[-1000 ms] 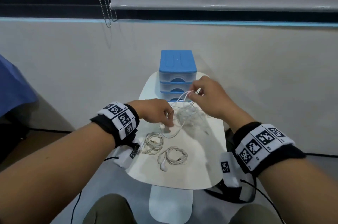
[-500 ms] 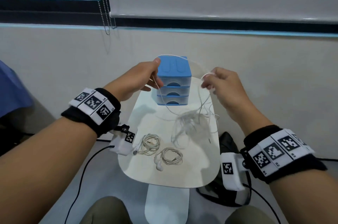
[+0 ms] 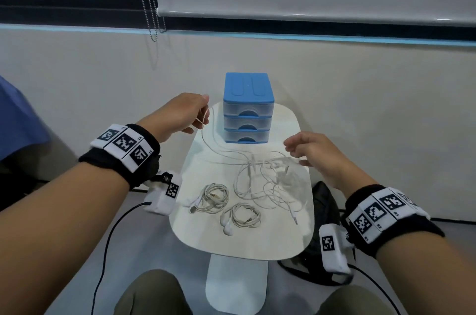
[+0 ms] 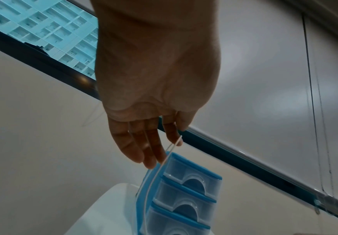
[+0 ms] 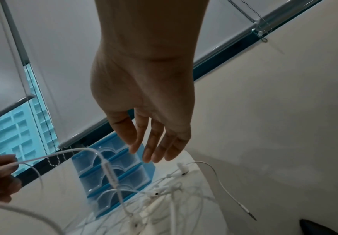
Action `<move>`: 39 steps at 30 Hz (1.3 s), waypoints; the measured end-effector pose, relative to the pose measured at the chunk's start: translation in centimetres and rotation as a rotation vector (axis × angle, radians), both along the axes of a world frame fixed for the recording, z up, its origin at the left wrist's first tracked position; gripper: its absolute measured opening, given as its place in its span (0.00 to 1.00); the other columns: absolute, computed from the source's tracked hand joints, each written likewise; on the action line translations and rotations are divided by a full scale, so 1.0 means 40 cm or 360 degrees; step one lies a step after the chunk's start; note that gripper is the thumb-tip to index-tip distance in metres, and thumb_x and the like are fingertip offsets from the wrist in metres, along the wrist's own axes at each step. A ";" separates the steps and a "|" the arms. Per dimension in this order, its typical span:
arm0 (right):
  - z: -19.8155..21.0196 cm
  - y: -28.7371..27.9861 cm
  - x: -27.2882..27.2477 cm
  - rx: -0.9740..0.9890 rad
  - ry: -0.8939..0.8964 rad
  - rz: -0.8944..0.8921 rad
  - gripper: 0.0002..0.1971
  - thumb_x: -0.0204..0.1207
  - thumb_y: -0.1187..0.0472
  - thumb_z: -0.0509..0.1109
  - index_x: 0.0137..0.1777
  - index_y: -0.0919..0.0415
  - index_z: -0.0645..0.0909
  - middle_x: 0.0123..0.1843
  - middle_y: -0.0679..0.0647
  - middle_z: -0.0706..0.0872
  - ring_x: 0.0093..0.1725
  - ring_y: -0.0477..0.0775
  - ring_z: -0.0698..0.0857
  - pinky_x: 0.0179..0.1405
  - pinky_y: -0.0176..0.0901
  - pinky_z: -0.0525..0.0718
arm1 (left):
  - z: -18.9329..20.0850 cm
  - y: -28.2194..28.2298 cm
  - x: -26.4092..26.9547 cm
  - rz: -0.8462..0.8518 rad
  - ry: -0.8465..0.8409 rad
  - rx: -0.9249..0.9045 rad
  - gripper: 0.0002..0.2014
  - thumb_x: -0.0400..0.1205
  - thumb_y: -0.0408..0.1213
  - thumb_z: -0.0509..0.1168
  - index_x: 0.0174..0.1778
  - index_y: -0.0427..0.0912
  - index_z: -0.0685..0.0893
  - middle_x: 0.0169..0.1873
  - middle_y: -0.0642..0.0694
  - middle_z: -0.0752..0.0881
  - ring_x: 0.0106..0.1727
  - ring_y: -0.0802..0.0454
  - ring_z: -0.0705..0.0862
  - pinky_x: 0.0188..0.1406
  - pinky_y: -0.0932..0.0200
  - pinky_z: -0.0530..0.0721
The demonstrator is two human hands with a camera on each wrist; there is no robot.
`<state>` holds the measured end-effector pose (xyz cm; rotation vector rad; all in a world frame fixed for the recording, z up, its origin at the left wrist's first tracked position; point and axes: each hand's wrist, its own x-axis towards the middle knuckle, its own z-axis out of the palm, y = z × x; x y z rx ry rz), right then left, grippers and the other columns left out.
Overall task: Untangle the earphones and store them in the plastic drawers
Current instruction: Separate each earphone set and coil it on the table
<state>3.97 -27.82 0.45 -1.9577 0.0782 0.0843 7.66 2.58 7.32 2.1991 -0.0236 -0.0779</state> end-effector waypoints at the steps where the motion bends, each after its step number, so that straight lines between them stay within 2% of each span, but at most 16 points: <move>1: -0.009 -0.006 0.003 -0.0079 0.0018 -0.0008 0.15 0.78 0.75 0.64 0.53 0.59 0.89 0.55 0.58 0.91 0.52 0.52 0.84 0.51 0.45 0.80 | -0.007 0.003 0.004 -0.0028 0.0000 0.0034 0.17 0.90 0.46 0.54 0.45 0.42 0.83 0.45 0.44 0.91 0.47 0.48 0.88 0.49 0.51 0.82; 5: -0.051 -0.024 0.009 -0.0326 0.0131 0.0053 0.14 0.77 0.74 0.65 0.51 0.60 0.89 0.53 0.64 0.91 0.46 0.52 0.84 0.46 0.44 0.80 | -0.036 0.006 0.018 -0.0073 0.0043 0.0130 0.11 0.90 0.42 0.60 0.47 0.41 0.84 0.47 0.45 0.91 0.46 0.50 0.87 0.47 0.53 0.82; 9: -0.074 -0.034 0.004 -0.0454 0.0080 0.0121 0.13 0.74 0.75 0.68 0.50 0.58 0.88 0.45 0.58 0.89 0.41 0.52 0.83 0.45 0.45 0.81 | -0.056 0.002 0.029 -0.0059 0.0051 0.0185 0.09 0.90 0.42 0.64 0.53 0.40 0.84 0.49 0.45 0.91 0.48 0.49 0.87 0.46 0.53 0.83; 12: -0.080 -0.032 -0.002 -0.0563 0.0050 0.0279 0.16 0.70 0.74 0.74 0.51 0.53 0.88 0.50 0.53 0.85 0.40 0.51 0.81 0.42 0.43 0.81 | -0.061 -0.009 0.027 -0.0061 0.0009 0.0234 0.07 0.88 0.42 0.65 0.53 0.42 0.84 0.50 0.45 0.90 0.46 0.48 0.85 0.47 0.53 0.83; 14: -0.077 -0.023 0.000 -0.0664 -0.0062 0.0380 0.16 0.69 0.69 0.80 0.51 0.49 0.87 0.53 0.51 0.83 0.39 0.48 0.80 0.43 0.42 0.81 | -0.060 -0.025 0.020 -0.0102 -0.0021 0.0262 0.06 0.87 0.42 0.66 0.51 0.44 0.85 0.49 0.46 0.88 0.43 0.49 0.83 0.44 0.55 0.81; 18: -0.075 0.021 0.010 -0.1072 -0.0161 0.0485 0.14 0.70 0.57 0.83 0.54 0.48 0.85 0.52 0.47 0.78 0.49 0.50 0.81 0.51 0.46 0.82 | -0.058 -0.073 -0.009 -0.0384 0.0039 0.0420 0.07 0.87 0.45 0.69 0.51 0.45 0.87 0.44 0.51 0.87 0.40 0.53 0.82 0.41 0.58 0.79; 21: -0.074 0.030 0.020 -0.1105 -0.0127 0.0242 0.11 0.73 0.56 0.78 0.51 0.52 0.81 0.47 0.48 0.78 0.49 0.56 0.81 0.39 0.45 0.75 | -0.059 -0.105 -0.032 -0.0652 0.0163 0.0593 0.08 0.87 0.46 0.68 0.51 0.47 0.88 0.43 0.52 0.87 0.39 0.54 0.82 0.40 0.60 0.80; 23: -0.063 0.006 0.025 -0.1124 -0.0046 -0.0043 0.09 0.77 0.55 0.73 0.53 0.57 0.79 0.48 0.52 0.82 0.49 0.60 0.82 0.38 0.45 0.75 | -0.060 -0.113 -0.041 -0.0716 0.0184 0.0647 0.08 0.87 0.48 0.68 0.52 0.49 0.88 0.44 0.52 0.88 0.40 0.54 0.83 0.42 0.57 0.81; 25: -0.053 -0.018 0.023 -0.1165 0.0163 -0.0125 0.15 0.79 0.50 0.72 0.52 0.63 0.79 0.48 0.54 0.84 0.46 0.59 0.83 0.40 0.45 0.76 | -0.057 -0.116 -0.043 -0.0718 0.0161 0.0658 0.07 0.87 0.48 0.68 0.52 0.50 0.88 0.46 0.52 0.89 0.41 0.54 0.84 0.43 0.58 0.82; 27: -0.050 -0.017 0.014 -0.1297 0.0398 0.0090 0.24 0.79 0.42 0.73 0.45 0.66 0.77 0.43 0.53 0.83 0.41 0.56 0.83 0.37 0.44 0.76 | -0.055 -0.122 -0.042 -0.0717 0.0134 0.0671 0.07 0.87 0.49 0.68 0.53 0.51 0.88 0.48 0.52 0.89 0.41 0.55 0.85 0.43 0.60 0.81; 29: -0.058 0.000 0.002 -0.1414 0.0471 0.0343 0.21 0.78 0.46 0.75 0.37 0.64 0.77 0.39 0.54 0.84 0.37 0.56 0.85 0.32 0.42 0.76 | -0.055 -0.133 -0.044 -0.0753 0.0132 0.0699 0.07 0.87 0.49 0.68 0.53 0.51 0.88 0.51 0.52 0.89 0.42 0.55 0.86 0.44 0.60 0.82; 32: -0.056 0.010 -0.011 -0.1218 0.0281 0.0398 0.12 0.78 0.60 0.72 0.35 0.64 0.78 0.36 0.55 0.85 0.38 0.56 0.83 0.31 0.41 0.76 | -0.065 -0.149 -0.042 -0.0798 0.0161 0.0737 0.09 0.86 0.49 0.69 0.58 0.51 0.87 0.54 0.52 0.87 0.46 0.54 0.87 0.48 0.60 0.82; 35: -0.012 0.019 -0.007 -0.0690 -0.0016 0.0289 0.12 0.81 0.60 0.74 0.39 0.68 0.82 0.33 0.55 0.91 0.34 0.52 0.86 0.41 0.47 0.83 | -0.075 -0.155 -0.038 -0.0800 0.0028 0.0667 0.17 0.85 0.48 0.72 0.69 0.54 0.82 0.61 0.53 0.84 0.55 0.57 0.84 0.49 0.67 0.78; 37: 0.046 0.038 -0.011 -0.0457 -0.0198 0.0354 0.12 0.82 0.59 0.74 0.40 0.67 0.82 0.34 0.55 0.91 0.34 0.50 0.85 0.42 0.49 0.82 | -0.065 -0.165 -0.040 -0.0848 -0.0140 0.0430 0.23 0.83 0.44 0.75 0.74 0.54 0.79 0.63 0.59 0.81 0.60 0.68 0.80 0.50 0.79 0.76; 38: 0.079 0.051 -0.017 -0.0373 -0.0267 0.0409 0.12 0.82 0.60 0.74 0.41 0.68 0.82 0.35 0.54 0.91 0.35 0.49 0.84 0.41 0.46 0.80 | -0.056 -0.173 -0.040 -0.0878 -0.0194 0.0281 0.23 0.83 0.42 0.76 0.73 0.53 0.79 0.64 0.59 0.82 0.62 0.68 0.80 0.53 0.80 0.76; 39: 0.112 0.066 -0.026 -0.0295 -0.0337 0.0458 0.11 0.83 0.62 0.73 0.42 0.68 0.81 0.36 0.54 0.90 0.36 0.47 0.83 0.40 0.40 0.78 | -0.046 -0.179 -0.038 -0.0893 -0.0232 0.0136 0.20 0.82 0.40 0.77 0.69 0.50 0.82 0.63 0.55 0.85 0.63 0.64 0.83 0.57 0.77 0.78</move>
